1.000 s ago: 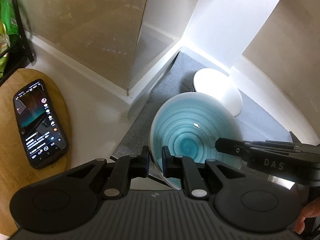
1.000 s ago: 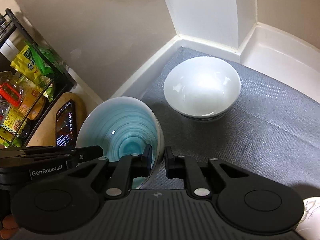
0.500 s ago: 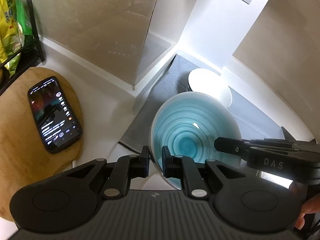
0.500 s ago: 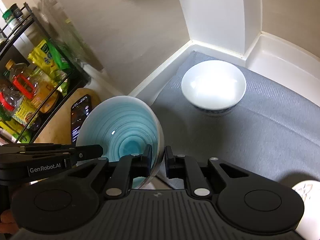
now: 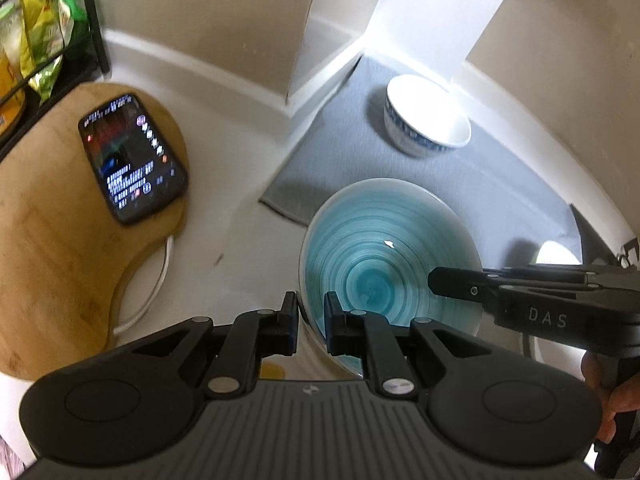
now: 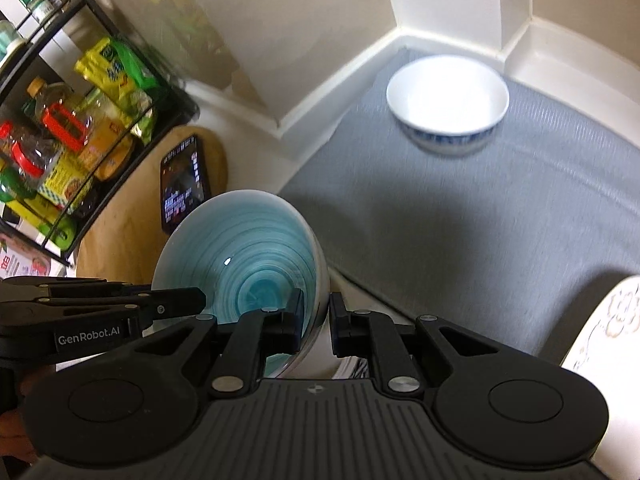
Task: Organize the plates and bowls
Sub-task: 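Carry the teal bowl with both grippers and lower it onto the cream bowl stack, then open both grippers and lift them off the teal bowl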
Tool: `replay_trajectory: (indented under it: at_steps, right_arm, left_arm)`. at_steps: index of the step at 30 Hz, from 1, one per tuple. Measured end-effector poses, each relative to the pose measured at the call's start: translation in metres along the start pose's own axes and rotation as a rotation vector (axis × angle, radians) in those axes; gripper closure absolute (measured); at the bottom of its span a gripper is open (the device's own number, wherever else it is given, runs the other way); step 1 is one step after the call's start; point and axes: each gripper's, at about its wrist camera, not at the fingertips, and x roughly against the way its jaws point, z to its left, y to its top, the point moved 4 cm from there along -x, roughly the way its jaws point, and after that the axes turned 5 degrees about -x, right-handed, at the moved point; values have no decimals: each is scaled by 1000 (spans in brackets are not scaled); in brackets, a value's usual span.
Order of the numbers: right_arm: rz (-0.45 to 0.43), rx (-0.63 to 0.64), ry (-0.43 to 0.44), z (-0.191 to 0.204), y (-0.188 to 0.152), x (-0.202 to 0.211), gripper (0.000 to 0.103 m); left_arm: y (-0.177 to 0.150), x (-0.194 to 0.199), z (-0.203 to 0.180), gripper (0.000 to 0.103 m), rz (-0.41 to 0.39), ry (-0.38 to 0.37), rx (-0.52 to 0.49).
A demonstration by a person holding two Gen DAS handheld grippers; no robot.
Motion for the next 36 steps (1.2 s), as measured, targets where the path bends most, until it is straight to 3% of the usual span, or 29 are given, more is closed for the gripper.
replay_trajectory:
  at_steps: [13,17,20,23,25,26,28,30,31,36]
  right_arm:
    - [70,-1,17,-5,-11,-8,85]
    - [52,74,2,3,-8,0,56]
    - [24,105,-5,5,-2,7,52]
    - [26,86,-20,-1,3,7,50]
    - [42,77,-24,-5,2,4,49]
    - [59,67,-11,-7,0,1,49]
    - [81,50,14,-10,-4,-5,52]
    - [86,49,18,-12,-7,-11,68]
    - [82,53,22,-13,-9,-12,71]
    - [63,68,52,-14,-14,-16,73]
  left_arm:
    - [-18,-8,0,87,62,-24,-13]
    - [-16,-4,3,86,41,-24,-14]
    - [-13,-3,6,82,40,-28,5]
    - [-10,-2,10,65,29,-21,21]
    - [-9,-3,12,53,25,-18,29]
    - [-9,-3,14,51,24,-14,34]
    - [-9,-5,17,50,26,-10,41]
    - [-10,-8,19,49,34,-8,51]
    - [-11,-9,20,49,38,-6,53]
    - [-11,-14,20,46,47,-5,50]
